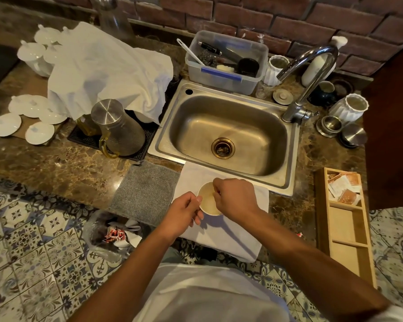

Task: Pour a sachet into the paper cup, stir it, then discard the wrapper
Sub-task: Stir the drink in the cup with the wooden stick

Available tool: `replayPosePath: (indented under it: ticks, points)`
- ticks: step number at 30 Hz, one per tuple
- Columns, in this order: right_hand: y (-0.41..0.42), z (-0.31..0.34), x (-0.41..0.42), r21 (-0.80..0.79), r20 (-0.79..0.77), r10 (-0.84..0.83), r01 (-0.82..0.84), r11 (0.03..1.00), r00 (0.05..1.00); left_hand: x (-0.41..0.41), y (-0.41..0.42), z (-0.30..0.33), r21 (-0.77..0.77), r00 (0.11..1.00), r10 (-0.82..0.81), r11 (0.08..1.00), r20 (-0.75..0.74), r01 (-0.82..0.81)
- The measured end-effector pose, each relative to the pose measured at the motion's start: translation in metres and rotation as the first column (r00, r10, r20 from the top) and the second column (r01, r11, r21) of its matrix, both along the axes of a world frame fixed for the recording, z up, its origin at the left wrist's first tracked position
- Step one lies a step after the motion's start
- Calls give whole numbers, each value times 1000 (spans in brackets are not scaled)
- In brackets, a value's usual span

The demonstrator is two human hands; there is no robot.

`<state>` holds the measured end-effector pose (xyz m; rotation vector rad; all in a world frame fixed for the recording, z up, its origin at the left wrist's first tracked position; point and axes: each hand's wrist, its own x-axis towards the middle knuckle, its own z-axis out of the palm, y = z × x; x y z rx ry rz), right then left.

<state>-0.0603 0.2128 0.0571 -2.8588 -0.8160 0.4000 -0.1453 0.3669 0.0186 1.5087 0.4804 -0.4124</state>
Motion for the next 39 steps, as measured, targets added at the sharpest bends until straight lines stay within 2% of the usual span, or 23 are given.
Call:
replayPosePath:
  ticks: [3,11,19,26,31,39]
  points:
    - [7,0,-9,23,-39,23,-22,999,999,0,0,-1,1,1000,5,1000,6,-5]
    - [0,13,3,-117,-164,82,-102,988,983,1,0,0,-44,999,25,999,-24,-26]
    - [-10,15,11,-134,-112,39,-54,990,993,2,0,2,-33,999,17,999,-29,-18]
    - [-4,5,10,-38,-3,19,-19,999,1000,2,0,1,-33,999,16,999,-28,-17]
    - [1,4,-2,-2,-31,50,-50,999,998,2,-1,-1,-23,999,16,1000,-28,-17]
    - [1,9,-2,-56,-130,98,-106,993,987,2,-1,0,-30,1000,16,999,-20,-17]
